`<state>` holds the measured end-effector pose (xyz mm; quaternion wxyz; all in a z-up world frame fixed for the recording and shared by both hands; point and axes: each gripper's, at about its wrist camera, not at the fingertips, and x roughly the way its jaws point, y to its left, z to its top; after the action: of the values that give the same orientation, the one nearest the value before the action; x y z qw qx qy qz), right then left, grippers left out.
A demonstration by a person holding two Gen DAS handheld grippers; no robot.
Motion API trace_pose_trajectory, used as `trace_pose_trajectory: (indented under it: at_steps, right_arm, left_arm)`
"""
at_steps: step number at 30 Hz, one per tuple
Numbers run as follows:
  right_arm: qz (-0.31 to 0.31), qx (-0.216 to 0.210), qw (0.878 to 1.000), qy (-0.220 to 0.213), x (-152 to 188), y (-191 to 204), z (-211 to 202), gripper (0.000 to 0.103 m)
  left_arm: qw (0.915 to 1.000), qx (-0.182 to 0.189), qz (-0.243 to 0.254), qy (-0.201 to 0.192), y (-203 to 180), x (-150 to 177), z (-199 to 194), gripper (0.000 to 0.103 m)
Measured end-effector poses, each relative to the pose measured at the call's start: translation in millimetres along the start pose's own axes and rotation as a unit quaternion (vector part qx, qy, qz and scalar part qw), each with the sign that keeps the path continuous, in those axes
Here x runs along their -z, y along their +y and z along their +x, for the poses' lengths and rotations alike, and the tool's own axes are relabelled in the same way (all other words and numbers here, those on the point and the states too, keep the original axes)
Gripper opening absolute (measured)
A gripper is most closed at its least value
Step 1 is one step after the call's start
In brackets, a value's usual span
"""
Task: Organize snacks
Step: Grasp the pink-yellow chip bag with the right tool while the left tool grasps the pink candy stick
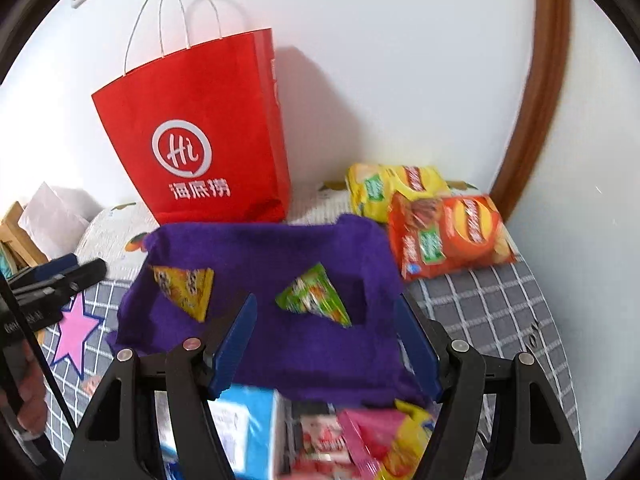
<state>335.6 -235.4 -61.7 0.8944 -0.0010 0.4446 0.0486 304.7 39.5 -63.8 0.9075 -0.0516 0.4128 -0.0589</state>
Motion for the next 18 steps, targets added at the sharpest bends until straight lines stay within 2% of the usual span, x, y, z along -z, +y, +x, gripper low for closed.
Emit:
trace_pose_trajectory:
  at_steps: [7,12,18]
  right_arm:
    - [0.027,0.019,0.999,0.004,42.4,-34.0,-33.0,0.071]
    - [0.038,0.029,0.999,0.02,71.0,-54.0,-39.1,0.071]
    - [0.043,0.024,0.999,0.022,96.0,-70.2,-31.6,0.071]
  left_arm:
    - [1.0,-0.004,-0.004,0.006,9.8,29.7,-26.0,0.079]
    - [0.9998,0.002,-0.015,0.011,16.4,48.2,-37.1,0.079]
    - [0.9993,-0.011,-0.033,0.011,26.0,68.3,-40.0,0.079]
